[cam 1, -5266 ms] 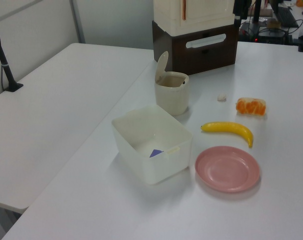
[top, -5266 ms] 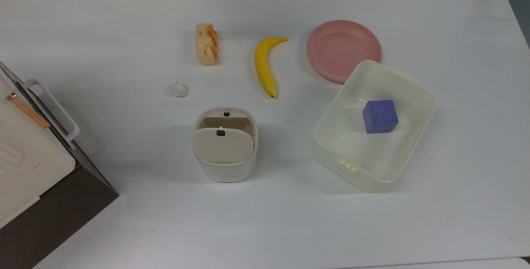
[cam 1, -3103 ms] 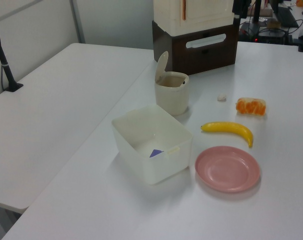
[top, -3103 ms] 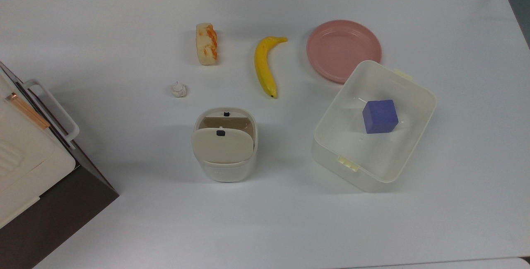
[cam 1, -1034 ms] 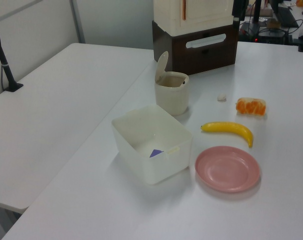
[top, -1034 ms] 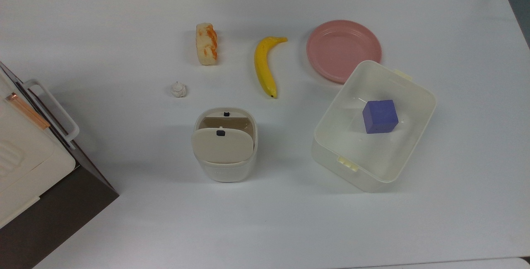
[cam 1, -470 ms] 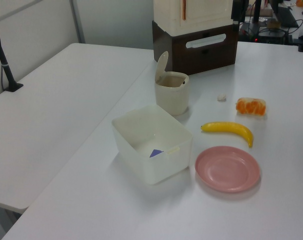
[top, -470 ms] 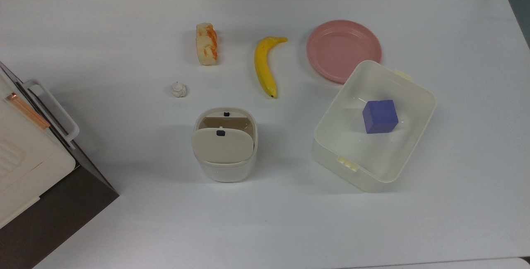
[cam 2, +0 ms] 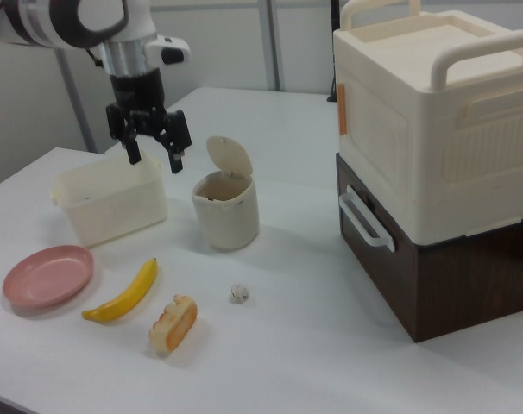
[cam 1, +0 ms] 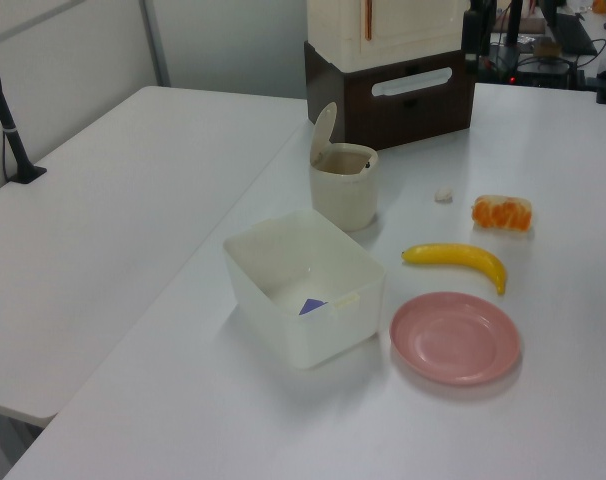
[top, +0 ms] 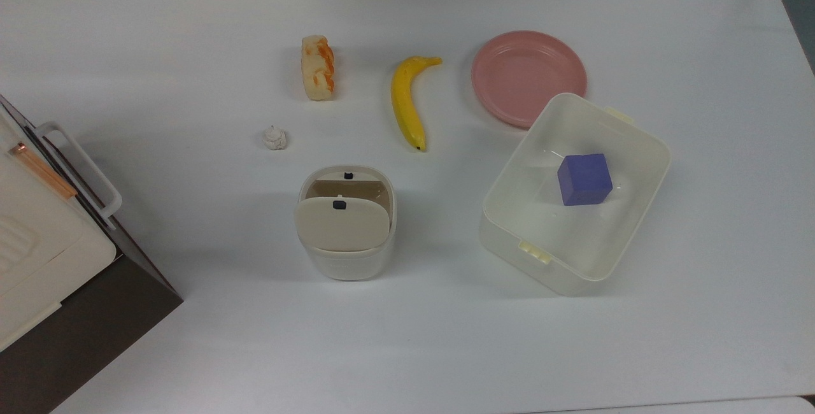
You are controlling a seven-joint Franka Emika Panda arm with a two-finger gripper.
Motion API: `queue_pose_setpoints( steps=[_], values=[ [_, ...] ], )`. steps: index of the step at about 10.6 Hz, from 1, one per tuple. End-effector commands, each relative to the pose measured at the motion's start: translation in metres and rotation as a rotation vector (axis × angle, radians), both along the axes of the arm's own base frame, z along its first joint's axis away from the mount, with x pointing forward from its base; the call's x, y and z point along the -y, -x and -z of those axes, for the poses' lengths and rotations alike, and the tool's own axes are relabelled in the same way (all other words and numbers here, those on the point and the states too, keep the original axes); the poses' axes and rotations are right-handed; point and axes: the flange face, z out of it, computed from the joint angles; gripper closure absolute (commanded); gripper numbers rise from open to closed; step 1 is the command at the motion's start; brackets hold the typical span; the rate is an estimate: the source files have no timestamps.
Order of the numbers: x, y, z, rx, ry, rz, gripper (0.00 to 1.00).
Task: Grab it up and put it in the trash
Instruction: 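Move the gripper down to the small white ball and grasp it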
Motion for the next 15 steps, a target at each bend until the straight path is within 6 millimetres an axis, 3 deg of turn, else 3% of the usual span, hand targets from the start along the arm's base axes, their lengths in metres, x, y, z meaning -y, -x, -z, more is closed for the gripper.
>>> queue_pose_setpoints(
  steps=[1,8,13,15],
  values=[
    [0.013,-0.003,0.041,-0.100,0.012,0.010,0.00],
    [0.065,-0.034,0.153,-0.288,0.121,0.045,0.00],
    [0.074,-0.063,0.248,-0.184,0.202,0.087,0.00],
    [0.076,-0.062,0.266,-0.211,0.228,0.081,0.01]
  ],
)
